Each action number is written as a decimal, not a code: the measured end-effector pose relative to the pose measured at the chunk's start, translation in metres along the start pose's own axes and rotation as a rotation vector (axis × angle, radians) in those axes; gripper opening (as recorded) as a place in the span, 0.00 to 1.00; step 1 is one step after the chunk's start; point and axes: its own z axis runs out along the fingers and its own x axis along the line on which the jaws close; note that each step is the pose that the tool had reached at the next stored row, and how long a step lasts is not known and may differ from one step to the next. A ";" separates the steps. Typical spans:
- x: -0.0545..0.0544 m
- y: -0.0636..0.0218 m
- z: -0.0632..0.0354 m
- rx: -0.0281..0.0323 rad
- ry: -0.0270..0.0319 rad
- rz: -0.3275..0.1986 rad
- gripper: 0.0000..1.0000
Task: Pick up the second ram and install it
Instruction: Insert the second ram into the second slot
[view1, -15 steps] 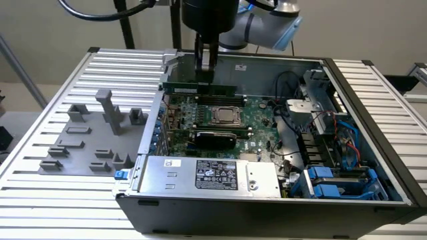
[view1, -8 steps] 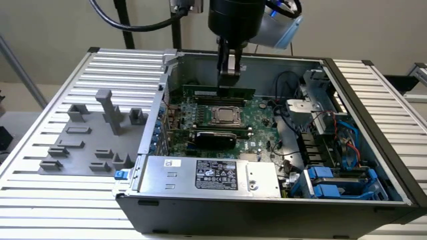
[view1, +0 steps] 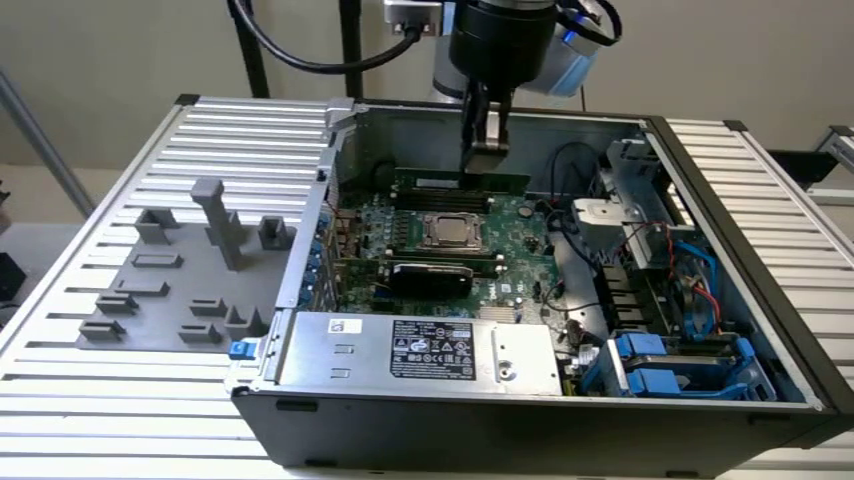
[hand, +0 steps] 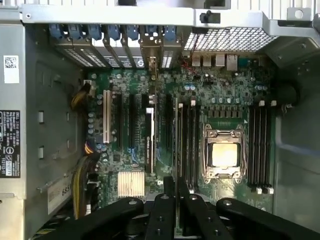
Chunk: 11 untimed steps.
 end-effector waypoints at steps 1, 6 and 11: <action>-0.004 -0.0015 0.0018 0.0000 0.0001 0.000 0.00; -0.025 -0.0045 0.0116 0.0000 0.0001 0.000 0.00; -0.044 -0.0045 0.0214 0.0001 -0.0001 0.000 0.00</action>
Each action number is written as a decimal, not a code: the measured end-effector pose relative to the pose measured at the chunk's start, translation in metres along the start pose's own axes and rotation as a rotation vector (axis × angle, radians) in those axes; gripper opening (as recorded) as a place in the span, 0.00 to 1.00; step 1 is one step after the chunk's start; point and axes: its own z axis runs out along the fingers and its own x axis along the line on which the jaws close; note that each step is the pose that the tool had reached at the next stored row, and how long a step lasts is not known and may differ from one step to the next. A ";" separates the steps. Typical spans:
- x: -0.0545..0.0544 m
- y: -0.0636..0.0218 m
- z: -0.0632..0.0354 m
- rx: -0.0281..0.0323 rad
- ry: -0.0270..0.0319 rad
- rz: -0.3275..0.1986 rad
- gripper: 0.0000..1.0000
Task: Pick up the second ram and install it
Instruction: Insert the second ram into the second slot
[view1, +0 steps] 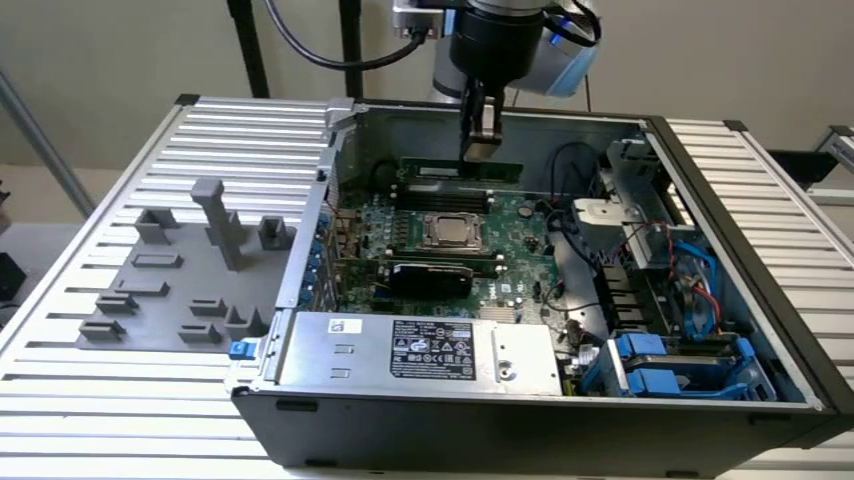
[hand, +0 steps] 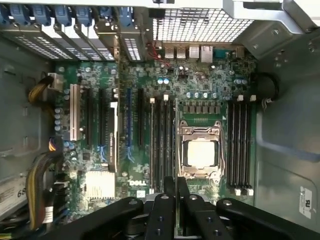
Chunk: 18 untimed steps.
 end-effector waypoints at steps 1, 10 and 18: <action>-0.003 0.0000 0.0018 -0.0001 0.0002 0.000 0.00; -0.017 0.0048 0.0189 0.0005 -0.0004 0.015 0.00; -0.017 0.0058 0.0218 0.0005 0.0008 0.016 0.00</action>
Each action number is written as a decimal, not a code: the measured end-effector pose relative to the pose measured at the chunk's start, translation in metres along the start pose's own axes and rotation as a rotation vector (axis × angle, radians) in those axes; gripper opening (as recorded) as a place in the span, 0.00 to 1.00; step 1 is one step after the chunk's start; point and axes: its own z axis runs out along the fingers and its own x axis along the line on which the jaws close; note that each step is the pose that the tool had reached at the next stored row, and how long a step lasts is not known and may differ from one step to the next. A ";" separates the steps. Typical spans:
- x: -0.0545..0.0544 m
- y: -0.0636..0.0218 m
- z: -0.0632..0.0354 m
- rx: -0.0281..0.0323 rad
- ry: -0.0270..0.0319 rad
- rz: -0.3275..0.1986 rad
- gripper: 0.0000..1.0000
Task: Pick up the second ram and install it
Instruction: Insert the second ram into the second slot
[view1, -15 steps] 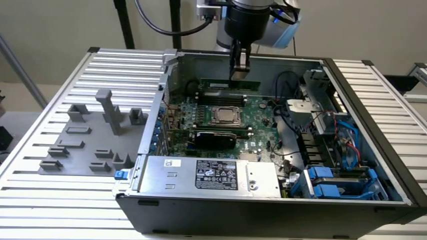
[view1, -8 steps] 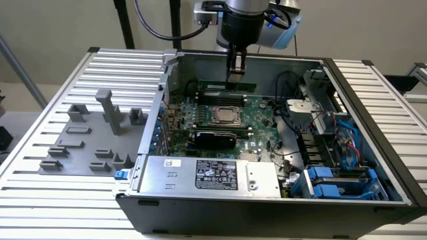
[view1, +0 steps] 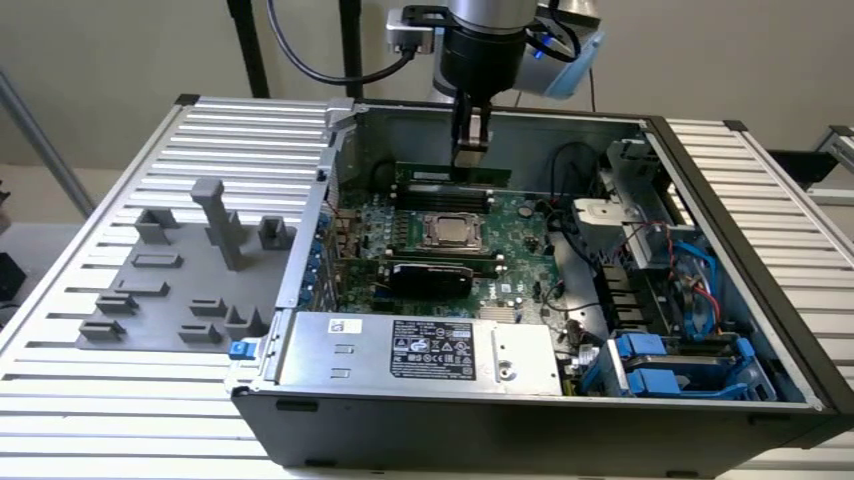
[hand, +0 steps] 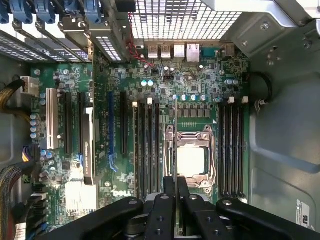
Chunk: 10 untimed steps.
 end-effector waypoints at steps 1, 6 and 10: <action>0.000 0.0000 0.0000 0.0000 -0.0001 0.000 0.00; 0.000 0.0000 0.0000 0.0000 -0.0001 0.000 0.00; 0.000 0.0000 0.0007 -0.0002 -0.0003 0.000 0.00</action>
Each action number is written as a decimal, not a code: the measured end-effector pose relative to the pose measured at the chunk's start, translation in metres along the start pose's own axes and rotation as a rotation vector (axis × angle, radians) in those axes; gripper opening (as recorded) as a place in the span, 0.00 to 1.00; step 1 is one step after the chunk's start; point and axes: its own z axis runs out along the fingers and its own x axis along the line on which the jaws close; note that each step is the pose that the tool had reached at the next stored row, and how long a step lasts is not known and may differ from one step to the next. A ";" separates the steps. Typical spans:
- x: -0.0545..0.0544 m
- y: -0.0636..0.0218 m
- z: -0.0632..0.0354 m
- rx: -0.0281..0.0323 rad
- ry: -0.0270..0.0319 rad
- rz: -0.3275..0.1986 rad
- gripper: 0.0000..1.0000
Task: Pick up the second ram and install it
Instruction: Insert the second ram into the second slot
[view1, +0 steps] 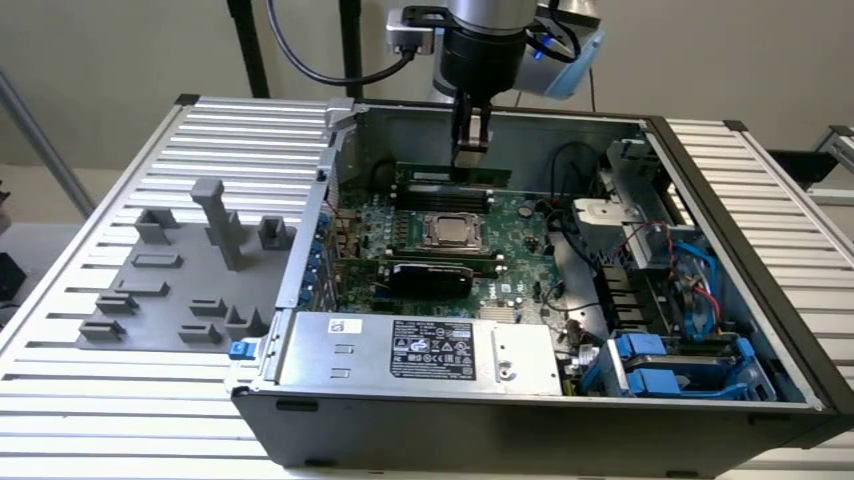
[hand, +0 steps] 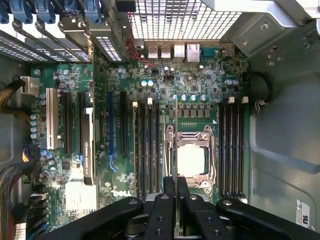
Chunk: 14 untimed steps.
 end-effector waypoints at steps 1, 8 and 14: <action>0.001 -0.0001 0.0010 -0.0003 0.0002 0.000 0.00; 0.009 -0.0007 0.0127 -0.0005 -0.0007 0.000 0.00; 0.010 -0.0008 0.0236 -0.0005 -0.0007 0.001 0.00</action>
